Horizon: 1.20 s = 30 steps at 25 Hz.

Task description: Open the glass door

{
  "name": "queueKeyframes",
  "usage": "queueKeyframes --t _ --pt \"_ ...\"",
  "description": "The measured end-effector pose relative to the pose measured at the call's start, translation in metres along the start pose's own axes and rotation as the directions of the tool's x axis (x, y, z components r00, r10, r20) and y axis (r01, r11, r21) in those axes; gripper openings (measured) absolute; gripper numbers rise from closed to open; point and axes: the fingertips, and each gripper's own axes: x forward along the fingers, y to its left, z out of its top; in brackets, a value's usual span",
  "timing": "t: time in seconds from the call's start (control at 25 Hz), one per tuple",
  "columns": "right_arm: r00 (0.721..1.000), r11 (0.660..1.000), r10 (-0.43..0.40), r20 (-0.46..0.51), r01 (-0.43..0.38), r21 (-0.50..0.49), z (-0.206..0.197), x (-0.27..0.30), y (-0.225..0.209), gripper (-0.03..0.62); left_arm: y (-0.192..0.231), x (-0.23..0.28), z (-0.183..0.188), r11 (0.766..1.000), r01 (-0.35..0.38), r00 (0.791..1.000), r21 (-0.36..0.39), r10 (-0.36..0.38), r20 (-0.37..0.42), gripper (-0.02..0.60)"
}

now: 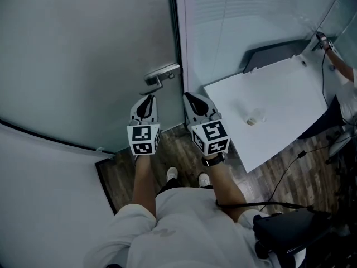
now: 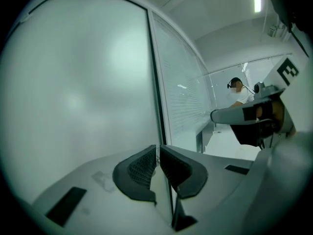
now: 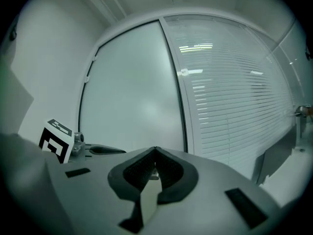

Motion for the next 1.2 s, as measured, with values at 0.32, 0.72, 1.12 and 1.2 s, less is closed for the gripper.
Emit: queueKeyframes --t 0.32,0.72,1.12,1.2 --pt "0.996 0.998 -0.068 -0.052 0.068 0.001 -0.022 0.035 -0.005 0.003 0.030 0.046 -0.053 0.994 0.094 0.989 0.052 -0.088 -0.117 0.059" --pt "0.979 0.984 -0.173 -0.108 0.177 0.027 -0.045 0.034 -0.024 0.003 0.043 0.093 -0.109 0.947 0.208 0.934 0.246 -0.118 -0.337 0.146" --pt "0.971 0.981 -0.189 -0.145 0.193 0.016 -0.063 0.044 -0.022 0.003 0.048 0.120 -0.148 0.893 0.254 0.889 0.371 -0.065 -0.452 0.145" --pt "0.970 0.980 -0.194 -0.146 0.198 0.012 -0.063 0.043 -0.022 0.003 0.049 0.120 -0.149 0.890 0.242 0.898 0.387 -0.054 -0.437 0.144"
